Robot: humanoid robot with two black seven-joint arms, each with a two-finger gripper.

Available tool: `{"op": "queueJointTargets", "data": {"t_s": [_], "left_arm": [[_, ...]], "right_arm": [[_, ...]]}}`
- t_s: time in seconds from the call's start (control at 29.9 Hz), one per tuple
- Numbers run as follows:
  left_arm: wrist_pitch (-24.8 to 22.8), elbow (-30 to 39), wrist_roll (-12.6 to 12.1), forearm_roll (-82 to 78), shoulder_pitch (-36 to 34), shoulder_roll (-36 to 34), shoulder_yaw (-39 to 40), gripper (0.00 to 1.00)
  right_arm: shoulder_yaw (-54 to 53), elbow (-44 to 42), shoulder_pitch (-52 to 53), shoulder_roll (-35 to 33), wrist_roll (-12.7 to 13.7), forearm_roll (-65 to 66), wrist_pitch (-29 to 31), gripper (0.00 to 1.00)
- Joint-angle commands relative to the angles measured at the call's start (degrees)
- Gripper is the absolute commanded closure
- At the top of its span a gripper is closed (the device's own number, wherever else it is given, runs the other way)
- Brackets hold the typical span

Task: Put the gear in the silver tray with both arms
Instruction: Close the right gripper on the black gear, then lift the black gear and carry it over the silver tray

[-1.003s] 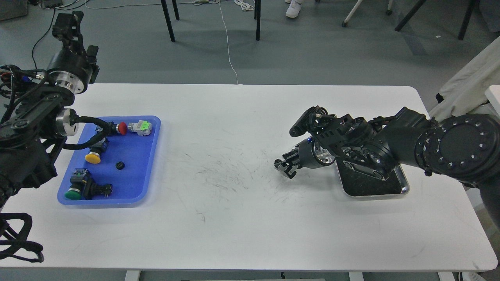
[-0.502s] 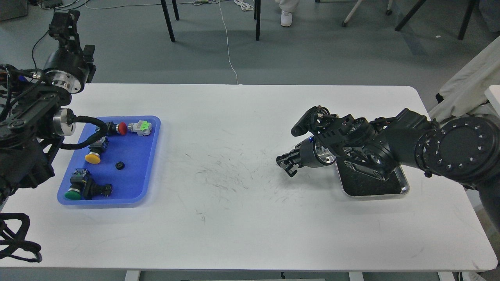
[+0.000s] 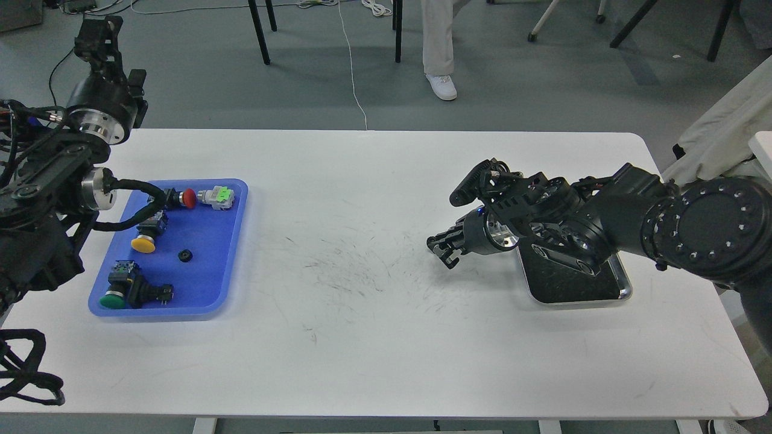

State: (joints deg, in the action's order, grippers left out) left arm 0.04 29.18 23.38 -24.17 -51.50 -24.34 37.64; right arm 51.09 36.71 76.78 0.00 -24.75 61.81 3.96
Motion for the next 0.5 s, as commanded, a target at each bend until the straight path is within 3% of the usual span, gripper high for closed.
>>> {"op": "queueJointTargets", "data": {"t_s": [0.0,0.2,0.47], "left_arm": [[0.05,0.00,0.00,0.00,0.00,0.25,-0.11,0.02],[0.05,-0.79,-0.09,0.00,-0.09,0.87,-0.38,0.02],[0.13,-0.88,-0.09,0.00,0.00,1.22,-0.38,0.02]], "right_arm": [[-0.11,0.46,1.88,0.00,-0.12,-0.38,0.25,0.99],[-0.38,3.44,6.53,-0.43,-0.83,-0.73,0.43,0.99],[-0.38,9.59,8.73,-15.00,-2.32,-0.38,1.05,0.99]]}}
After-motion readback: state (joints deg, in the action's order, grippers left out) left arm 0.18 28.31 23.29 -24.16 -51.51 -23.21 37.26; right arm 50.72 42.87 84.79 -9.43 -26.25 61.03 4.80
